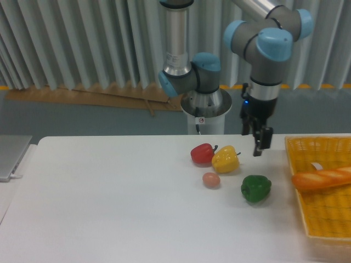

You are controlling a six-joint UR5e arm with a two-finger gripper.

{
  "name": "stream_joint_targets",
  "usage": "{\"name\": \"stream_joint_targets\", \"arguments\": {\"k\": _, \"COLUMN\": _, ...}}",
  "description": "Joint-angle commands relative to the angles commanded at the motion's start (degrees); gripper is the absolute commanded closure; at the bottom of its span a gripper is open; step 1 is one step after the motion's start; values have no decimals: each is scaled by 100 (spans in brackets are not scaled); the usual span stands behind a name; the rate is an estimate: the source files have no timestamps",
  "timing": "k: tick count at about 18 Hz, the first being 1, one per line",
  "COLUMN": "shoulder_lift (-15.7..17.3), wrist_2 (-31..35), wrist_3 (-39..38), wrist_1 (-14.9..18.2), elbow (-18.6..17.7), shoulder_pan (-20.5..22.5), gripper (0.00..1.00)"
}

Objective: Place the bread in the basket

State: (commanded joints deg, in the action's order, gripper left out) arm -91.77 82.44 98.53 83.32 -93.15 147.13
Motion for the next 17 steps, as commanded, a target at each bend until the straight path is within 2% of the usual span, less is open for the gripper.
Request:
{"name": "stream_joint_targets", "arguments": {"k": 2, "shoulder_lift": 202, "wrist_2": 8, "wrist_3": -18, "wrist_1": 131, "elbow": -133, "shoulder_pan": -9, "gripper": 0}}
{"name": "stream_joint_targets", "arguments": {"k": 4, "shoulder_lift": 335, "wrist_2": 17, "wrist_3": -79, "wrist_1": 394, "elbow": -134, "shoulder_pan": -9, "gripper": 0}}
{"name": "stream_joint_targets", "arguments": {"k": 7, "shoulder_lift": 406, "wrist_2": 9, "wrist_3": -325, "wrist_1": 851, "elbow": 103, "shoulder_pan": -9, "gripper": 0}}
{"name": "stream_joint_targets", "arguments": {"k": 10, "shoulder_lift": 475, "wrist_2": 17, "wrist_3": -369, "wrist_1": 1142, "elbow": 262, "shoulder_pan": -18, "gripper": 0}}
{"name": "stream_joint_targets", "arguments": {"k": 17, "shoulder_lift": 493, "wrist_2": 70, "wrist_3": -703, "wrist_1": 1160, "elbow": 280, "shoulder_pan": -176, "gripper": 0}}
